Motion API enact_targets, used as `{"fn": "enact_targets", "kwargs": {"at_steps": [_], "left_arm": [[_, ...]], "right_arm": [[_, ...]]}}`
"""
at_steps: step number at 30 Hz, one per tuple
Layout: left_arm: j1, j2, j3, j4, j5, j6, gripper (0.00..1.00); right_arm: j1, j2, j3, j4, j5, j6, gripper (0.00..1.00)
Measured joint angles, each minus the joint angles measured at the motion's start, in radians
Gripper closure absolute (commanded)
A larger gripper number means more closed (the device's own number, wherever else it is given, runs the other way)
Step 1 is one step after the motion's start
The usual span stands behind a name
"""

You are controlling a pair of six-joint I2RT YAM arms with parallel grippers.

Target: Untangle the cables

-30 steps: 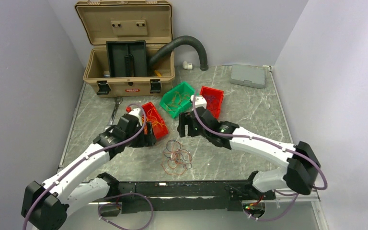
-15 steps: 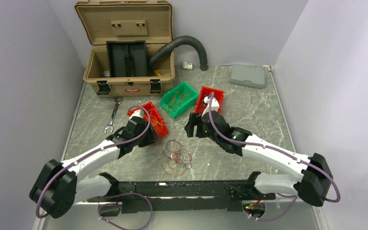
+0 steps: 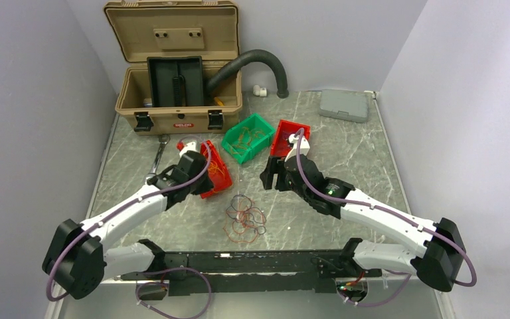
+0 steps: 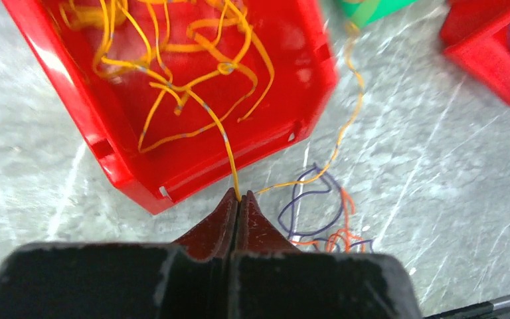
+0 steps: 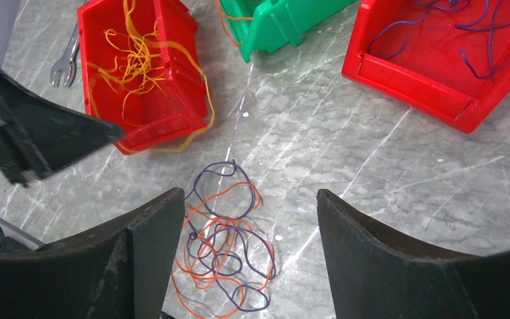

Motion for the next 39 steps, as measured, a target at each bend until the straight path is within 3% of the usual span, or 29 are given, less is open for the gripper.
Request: {"fn": "enact_targets", "kwargs": {"at_steps": [11,20,28,39], "left_arm": [[0.008,0.044,0.336,-0.249,-0.275,0.214,1.0],[0.049,0.021,0.335,-0.314,-0.36,0.302,1.0],[0.06,0.027,0.363,-0.434,-0.502,0.29,1.0],[0.059,0.117,0.418,-0.391,-0.465,0.324,1.0]], "right_arm": [[-0.003,0.0,0.0,-0.001,-0.001,0.004,0.26],[-0.003,0.0,0.0,-0.017,-0.001,0.004,0.25],[-0.003,0.01,0.0,-0.022,-0.003,0.003,0.25],[-0.004,0.024,0.0,-0.023,-0.009,0.004,0.25]]}}
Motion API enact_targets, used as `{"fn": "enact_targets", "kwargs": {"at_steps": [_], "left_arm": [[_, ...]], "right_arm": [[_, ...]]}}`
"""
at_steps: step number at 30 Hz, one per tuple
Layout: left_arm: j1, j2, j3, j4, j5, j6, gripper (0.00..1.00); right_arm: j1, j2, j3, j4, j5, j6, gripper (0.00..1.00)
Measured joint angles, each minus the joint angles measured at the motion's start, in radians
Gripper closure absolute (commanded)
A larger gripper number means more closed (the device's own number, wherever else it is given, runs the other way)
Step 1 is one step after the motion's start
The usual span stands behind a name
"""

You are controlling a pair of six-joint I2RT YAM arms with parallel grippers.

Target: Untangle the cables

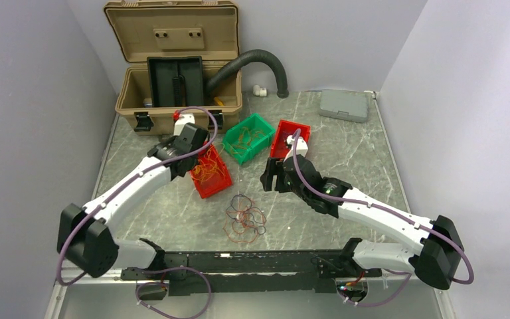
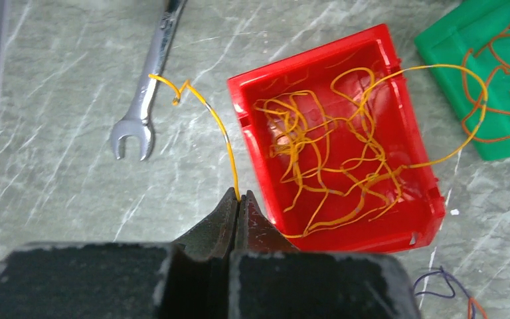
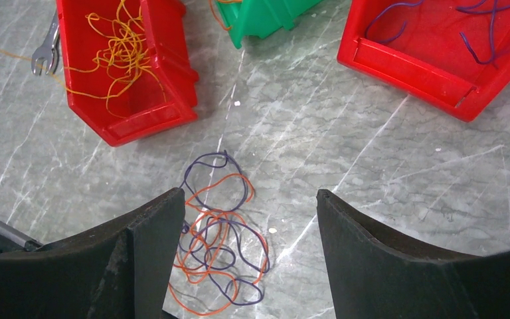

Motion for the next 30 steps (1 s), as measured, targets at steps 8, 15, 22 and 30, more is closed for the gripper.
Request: {"fn": "enact_targets", "kwargs": {"at_steps": [8,15,22,30], "left_arm": [[-0.005,0.231,0.059,0.089,0.099,0.019,1.0],[-0.005,0.439,0.102,0.12,0.187,0.019,0.91],[-0.005,0.34,0.073,0.14,0.271,0.062,0.58],[-0.007,0.09,0.061,0.127,0.353,0.094,0.3]], "right_arm": [[0.0,0.0,0.0,-0.002,0.0,0.0,0.25],[-0.008,0.0,0.0,-0.028,0.0,0.0,0.23],[-0.012,0.041,-0.014,-0.039,-0.053,0.008,0.21],[-0.01,0.172,-0.091,-0.028,-0.193,0.007,0.33]]}}
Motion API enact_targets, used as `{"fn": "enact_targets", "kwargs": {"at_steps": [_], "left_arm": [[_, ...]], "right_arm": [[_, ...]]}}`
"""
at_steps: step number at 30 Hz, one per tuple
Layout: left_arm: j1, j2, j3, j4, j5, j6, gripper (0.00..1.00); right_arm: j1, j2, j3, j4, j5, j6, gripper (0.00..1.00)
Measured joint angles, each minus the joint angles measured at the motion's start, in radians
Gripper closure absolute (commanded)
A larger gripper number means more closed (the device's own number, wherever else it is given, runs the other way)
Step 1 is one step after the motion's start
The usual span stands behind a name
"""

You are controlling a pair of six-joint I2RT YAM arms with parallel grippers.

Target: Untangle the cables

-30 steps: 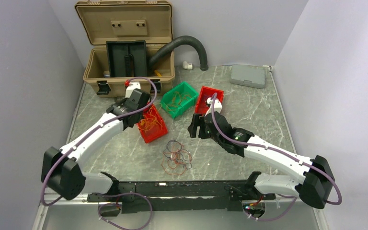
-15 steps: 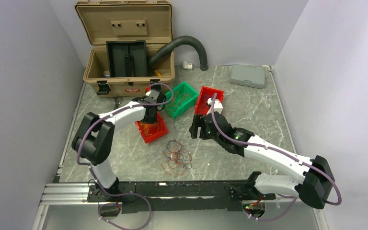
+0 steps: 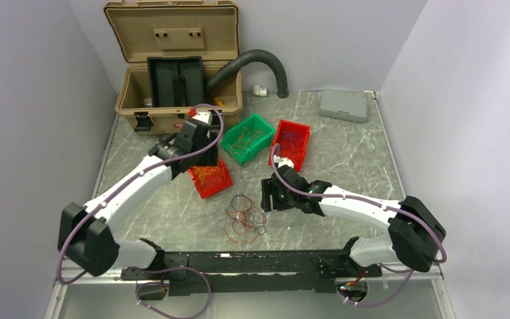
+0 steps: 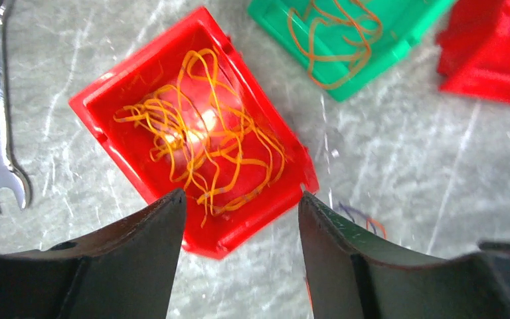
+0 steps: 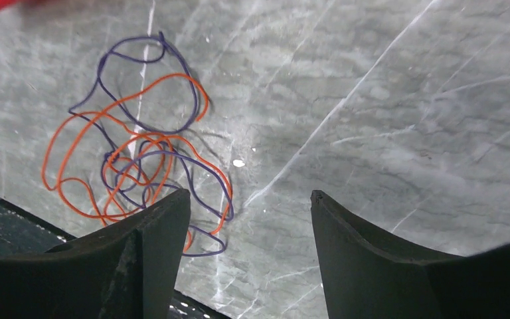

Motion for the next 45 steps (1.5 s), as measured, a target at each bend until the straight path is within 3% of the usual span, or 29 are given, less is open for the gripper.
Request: {"fn": "enact_targets", "kwargs": {"at_steps": [5,11,14,17,21,24,27,30,32,39,45], "left_arm": [[-0.027,-0.159,-0.126,0.015,0.165,0.023,0.2],[-0.087,-0.234,-0.306,0.095,0.42,0.006,0.23],[-0.098,-0.227,-0.364,0.136,0.51,-0.021,0.27],[-0.099,-0.207,-0.385,0.178,0.568,-0.045,0.3],[-0.101,-0.152,-0.385,0.239,0.62,-0.068,0.34],[-0.102,-0.12,-0.385,0.273,0.652,-0.079,0.43],[-0.11,-0.061,-0.385,0.298,0.675,-0.087,0.58],[-0.129,0.009,-0.378,0.305,0.683,-0.096,0.79],[-0.14,0.045,-0.373,0.303,0.682,-0.101,1.0],[-0.151,0.029,-0.367,0.249,0.597,-0.101,1.0],[-0.077,-0.254,-0.364,0.164,0.447,-0.103,1.0]], "right_arm": [[0.013,0.056,-0.007,0.024,-0.053,-0.013,0.38],[0.043,0.139,-0.006,0.097,-0.089,-0.065,0.45],[0.053,0.195,-0.002,0.128,-0.103,-0.095,0.56],[0.054,0.221,0.017,0.159,-0.108,-0.114,0.82],[0.06,0.222,0.018,0.172,-0.113,-0.124,1.0],[0.063,0.185,0.007,0.182,-0.111,-0.124,1.0],[0.063,0.142,-0.003,0.19,-0.112,-0.123,1.0],[0.064,0.119,-0.01,0.197,-0.112,-0.12,1.0],[0.064,0.109,-0.014,0.196,-0.111,-0.117,1.0],[0.065,0.0,-0.023,0.111,0.01,-0.079,1.0],[0.042,-0.208,-0.019,-0.117,0.3,0.032,1.0]]}}
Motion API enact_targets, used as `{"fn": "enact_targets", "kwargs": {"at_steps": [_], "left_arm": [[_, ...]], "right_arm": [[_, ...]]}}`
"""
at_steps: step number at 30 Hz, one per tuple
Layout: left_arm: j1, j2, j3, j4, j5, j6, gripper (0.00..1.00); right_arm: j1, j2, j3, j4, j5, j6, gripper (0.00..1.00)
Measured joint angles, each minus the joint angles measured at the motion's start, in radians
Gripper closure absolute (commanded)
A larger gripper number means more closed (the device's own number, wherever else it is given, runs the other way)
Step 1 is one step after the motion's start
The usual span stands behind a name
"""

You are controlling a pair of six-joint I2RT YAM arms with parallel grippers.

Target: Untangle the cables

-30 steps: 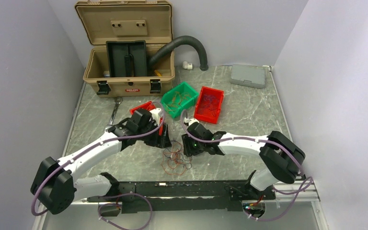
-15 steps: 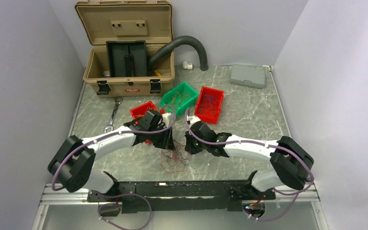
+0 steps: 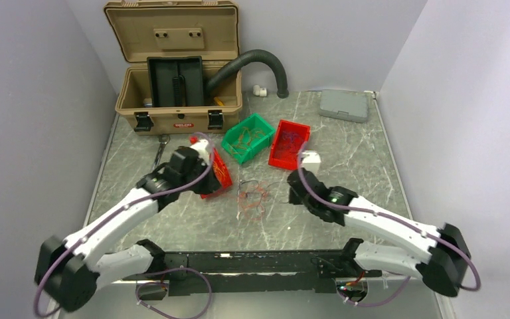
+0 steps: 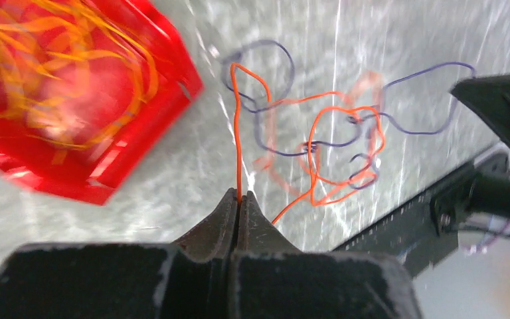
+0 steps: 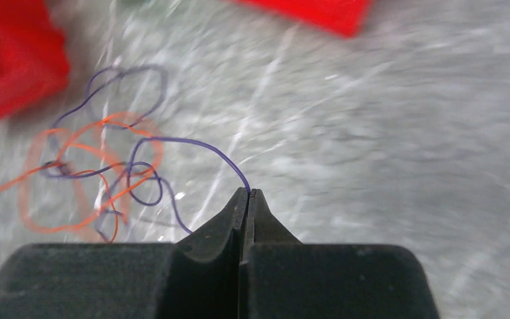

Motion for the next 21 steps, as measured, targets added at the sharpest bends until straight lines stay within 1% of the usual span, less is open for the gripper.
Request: {"fn": "enact_targets", "kwargs": {"at_steps": [3,7,10,12,16,21], "left_arm": [[0.039,-0.168,0.006,-0.032,-0.1,-0.003,1.0],[0.04,-0.291,0.032,-0.096,-0.212,-0.014,1.0],[0.04,-0.371,0.063,-0.16,-0.326,-0.022,1.0],[0.04,-0.419,0.084,-0.198,-0.401,-0.024,1.0],[0.04,-0.502,0.166,-0.298,-0.589,-0.026,1.0],[0.041,-0.578,0.25,-0.358,-0.768,-0.019,1.0]], "right_arm": [[-0.045,-0.141,0.016,-0.121,0.14,0.056,1.0],[-0.086,-0.345,0.069,-0.227,0.298,0.085,1.0],[-0.093,-0.446,0.137,-0.275,0.399,0.075,1.0],[-0.095,-0.481,0.192,-0.308,0.46,0.063,1.0],[-0.096,-0.485,0.298,-0.382,0.582,0.047,1.0],[-0.097,-0.492,0.341,-0.412,0.661,0.005,1.0]]}}
